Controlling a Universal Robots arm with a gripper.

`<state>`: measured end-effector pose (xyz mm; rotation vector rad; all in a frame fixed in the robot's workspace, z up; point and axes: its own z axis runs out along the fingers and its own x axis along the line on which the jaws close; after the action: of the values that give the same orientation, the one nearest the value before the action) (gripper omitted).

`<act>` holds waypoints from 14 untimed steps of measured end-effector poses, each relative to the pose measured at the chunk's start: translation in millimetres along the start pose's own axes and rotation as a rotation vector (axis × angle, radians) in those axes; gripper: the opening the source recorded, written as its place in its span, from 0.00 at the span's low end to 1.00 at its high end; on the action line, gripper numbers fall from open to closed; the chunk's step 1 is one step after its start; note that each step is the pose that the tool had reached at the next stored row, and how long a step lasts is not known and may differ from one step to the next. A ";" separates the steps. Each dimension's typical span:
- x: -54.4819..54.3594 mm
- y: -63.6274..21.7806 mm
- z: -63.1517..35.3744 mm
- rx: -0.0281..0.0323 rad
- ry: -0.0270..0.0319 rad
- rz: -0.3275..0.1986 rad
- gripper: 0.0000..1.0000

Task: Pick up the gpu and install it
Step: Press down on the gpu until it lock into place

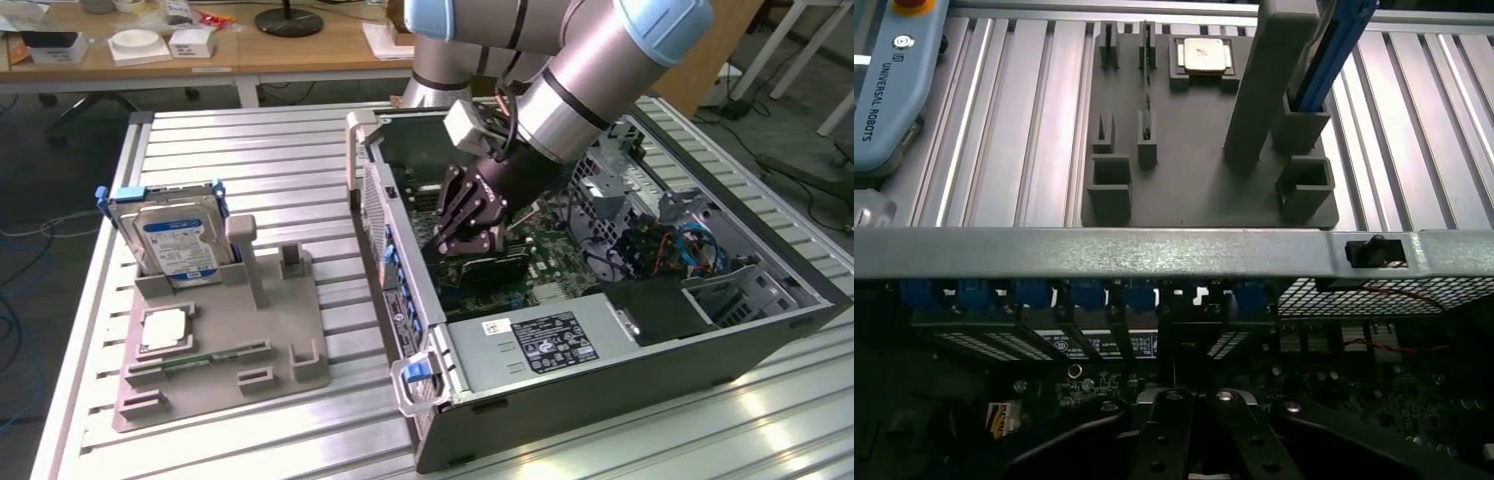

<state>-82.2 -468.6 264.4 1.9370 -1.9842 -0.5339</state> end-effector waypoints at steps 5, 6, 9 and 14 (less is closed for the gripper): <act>10.5 -0.4 0.3 0.0000 0.0001 0.000 0.10; 11.5 -0.3 0.5 0.0001 0.0001 0.000 0.10; 12.0 2.7 2.9 0.0001 -0.0001 0.000 0.10; 15.4 2.7 4.6 0.0000 0.0006 -0.001 0.10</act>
<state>-87.3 -483.7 261.1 1.9383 -1.9827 -0.5336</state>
